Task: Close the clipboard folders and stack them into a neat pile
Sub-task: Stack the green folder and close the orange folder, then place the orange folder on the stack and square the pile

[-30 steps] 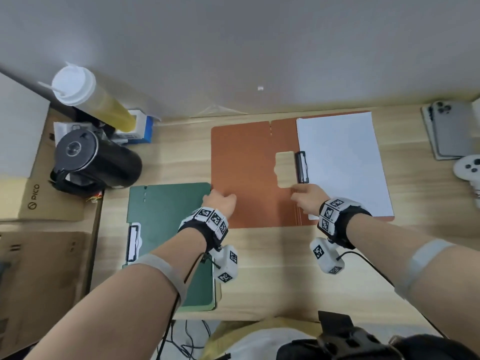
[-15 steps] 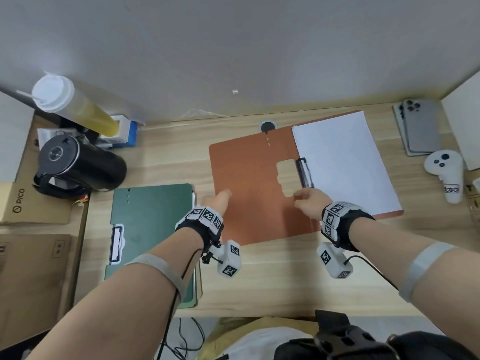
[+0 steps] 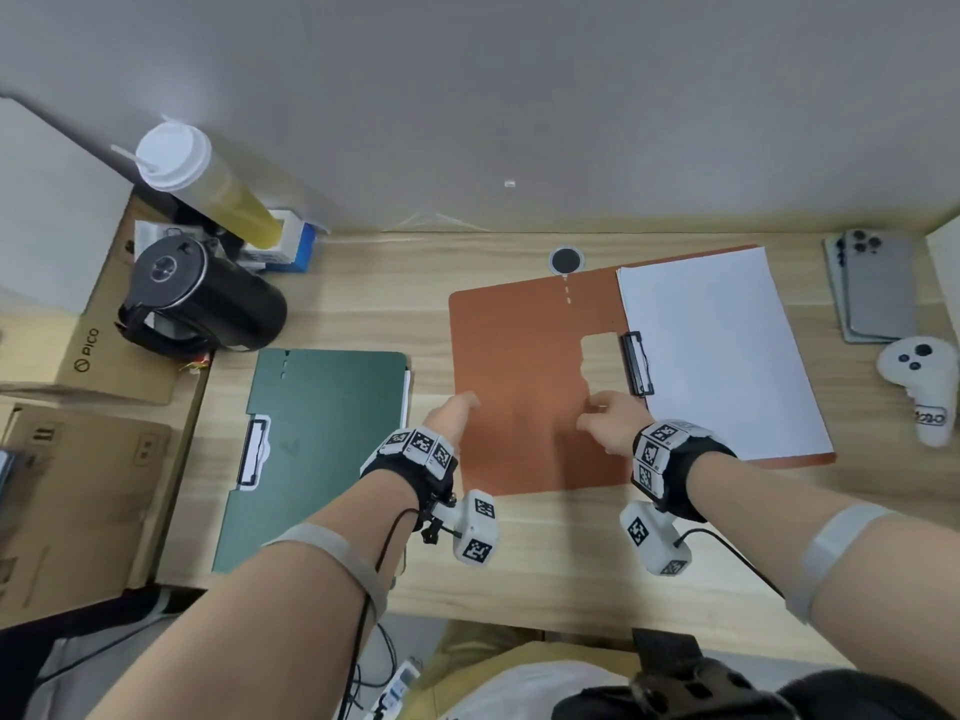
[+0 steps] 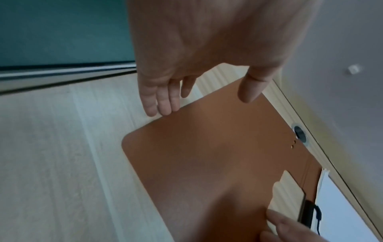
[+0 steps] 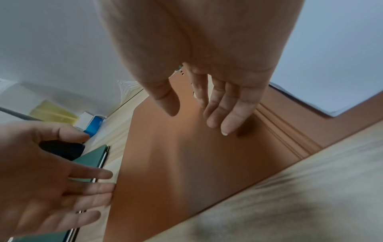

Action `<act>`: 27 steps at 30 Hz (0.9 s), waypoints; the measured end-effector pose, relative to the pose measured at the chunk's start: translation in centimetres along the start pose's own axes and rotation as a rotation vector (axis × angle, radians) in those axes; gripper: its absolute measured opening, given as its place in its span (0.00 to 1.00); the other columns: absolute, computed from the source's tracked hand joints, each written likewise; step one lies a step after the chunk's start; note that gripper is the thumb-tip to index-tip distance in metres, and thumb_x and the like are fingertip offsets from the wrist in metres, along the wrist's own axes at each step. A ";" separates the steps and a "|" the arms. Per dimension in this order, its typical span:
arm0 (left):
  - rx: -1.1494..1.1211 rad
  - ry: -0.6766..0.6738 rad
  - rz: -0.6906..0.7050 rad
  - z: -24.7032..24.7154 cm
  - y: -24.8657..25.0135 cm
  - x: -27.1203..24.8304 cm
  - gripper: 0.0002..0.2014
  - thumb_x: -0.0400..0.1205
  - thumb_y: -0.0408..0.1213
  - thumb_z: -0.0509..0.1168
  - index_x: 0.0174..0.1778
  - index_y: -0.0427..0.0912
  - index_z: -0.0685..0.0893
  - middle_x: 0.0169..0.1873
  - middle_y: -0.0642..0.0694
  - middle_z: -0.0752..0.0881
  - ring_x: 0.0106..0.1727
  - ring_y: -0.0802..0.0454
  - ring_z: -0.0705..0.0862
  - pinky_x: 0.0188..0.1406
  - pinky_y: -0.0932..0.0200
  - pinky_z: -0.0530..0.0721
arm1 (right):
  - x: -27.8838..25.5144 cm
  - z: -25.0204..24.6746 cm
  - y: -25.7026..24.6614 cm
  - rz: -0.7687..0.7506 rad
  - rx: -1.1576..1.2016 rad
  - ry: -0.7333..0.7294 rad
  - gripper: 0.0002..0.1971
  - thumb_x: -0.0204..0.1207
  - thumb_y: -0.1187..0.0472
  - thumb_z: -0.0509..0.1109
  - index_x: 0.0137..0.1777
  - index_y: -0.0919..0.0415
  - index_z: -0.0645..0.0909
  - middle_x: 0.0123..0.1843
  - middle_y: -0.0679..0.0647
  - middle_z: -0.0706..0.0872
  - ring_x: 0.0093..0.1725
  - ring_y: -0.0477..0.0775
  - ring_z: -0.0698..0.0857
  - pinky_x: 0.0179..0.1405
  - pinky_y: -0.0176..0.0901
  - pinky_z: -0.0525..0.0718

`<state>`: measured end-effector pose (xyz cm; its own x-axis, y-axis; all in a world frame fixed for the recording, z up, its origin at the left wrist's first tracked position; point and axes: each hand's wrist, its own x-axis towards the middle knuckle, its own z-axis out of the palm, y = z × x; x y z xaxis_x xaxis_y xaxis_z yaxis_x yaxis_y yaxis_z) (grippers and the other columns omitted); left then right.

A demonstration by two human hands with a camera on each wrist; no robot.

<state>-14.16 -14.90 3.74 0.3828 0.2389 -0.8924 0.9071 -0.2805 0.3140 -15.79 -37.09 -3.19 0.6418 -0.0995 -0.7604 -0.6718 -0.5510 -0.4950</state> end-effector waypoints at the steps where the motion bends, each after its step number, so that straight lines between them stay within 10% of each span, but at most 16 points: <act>1: -0.050 -0.020 -0.011 -0.1 -0.2 0.1 0.33 0.80 0.50 0.63 0.81 0.40 0.70 0.72 0.35 0.77 0.69 0.39 0.78 0.68 0.45 0.77 | -0.2 0.0 -0.4 0.014 0.012 -0.003 0.32 0.69 0.53 0.72 0.75 0.59 0.75 0.69 0.59 0.83 0.63 0.61 0.85 0.63 0.58 0.86; 6: -0.212 -0.063 -0.028 -2.4 -0.8 0.4 0.32 0.83 0.51 0.58 0.74 0.29 0.74 0.49 0.37 0.86 0.41 0.44 0.83 0.48 0.50 0.84 | -0.6 -0.6 -1.5 0.045 0.049 0.002 0.21 0.73 0.56 0.73 0.63 0.66 0.82 0.49 0.60 0.85 0.55 0.62 0.87 0.55 0.57 0.90; 12: 0.062 -0.341 0.039 -8.6 2.3 -1.3 0.22 0.89 0.51 0.55 0.51 0.34 0.83 0.27 0.41 0.84 0.24 0.49 0.84 0.29 0.59 0.86 | -2.0 -0.4 -5.1 -0.021 0.049 -0.387 0.25 0.80 0.45 0.66 0.71 0.58 0.75 0.57 0.55 0.85 0.54 0.53 0.86 0.58 0.50 0.87; 17: 0.465 -0.397 0.074 -5.9 4.4 -2.7 0.40 0.69 0.60 0.74 0.70 0.34 0.77 0.40 0.38 0.86 0.41 0.43 0.91 0.49 0.50 0.91 | -3.0 1.2 -7.0 -0.077 0.044 -0.503 0.17 0.76 0.44 0.68 0.58 0.53 0.83 0.50 0.54 0.88 0.45 0.53 0.87 0.54 0.50 0.85; 24: 0.663 0.022 0.188 3.3 3.0 1.0 0.49 0.58 0.64 0.79 0.68 0.32 0.80 0.53 0.40 0.88 0.52 0.43 0.88 0.54 0.50 0.89 | -0.9 -6.9 1.4 0.113 0.139 -0.117 0.09 0.81 0.58 0.62 0.45 0.59 0.81 0.45 0.60 0.86 0.33 0.52 0.83 0.34 0.40 0.80; 27: 0.815 0.179 0.164 5.7 1.8 1.8 0.46 0.65 0.59 0.77 0.72 0.33 0.73 0.60 0.38 0.83 0.56 0.41 0.86 0.52 0.54 0.86 | 0.3 -8.9 6.1 0.182 0.228 0.041 0.14 0.74 0.49 0.62 0.36 0.57 0.79 0.39 0.61 0.86 0.39 0.60 0.87 0.45 0.49 0.84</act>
<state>-12.81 -20.33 0.85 0.5829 0.2611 -0.7695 0.4539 -0.8901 0.0418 -16.43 -47.85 -2.69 0.5142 -0.2152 -0.8302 -0.8401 -0.3211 -0.4371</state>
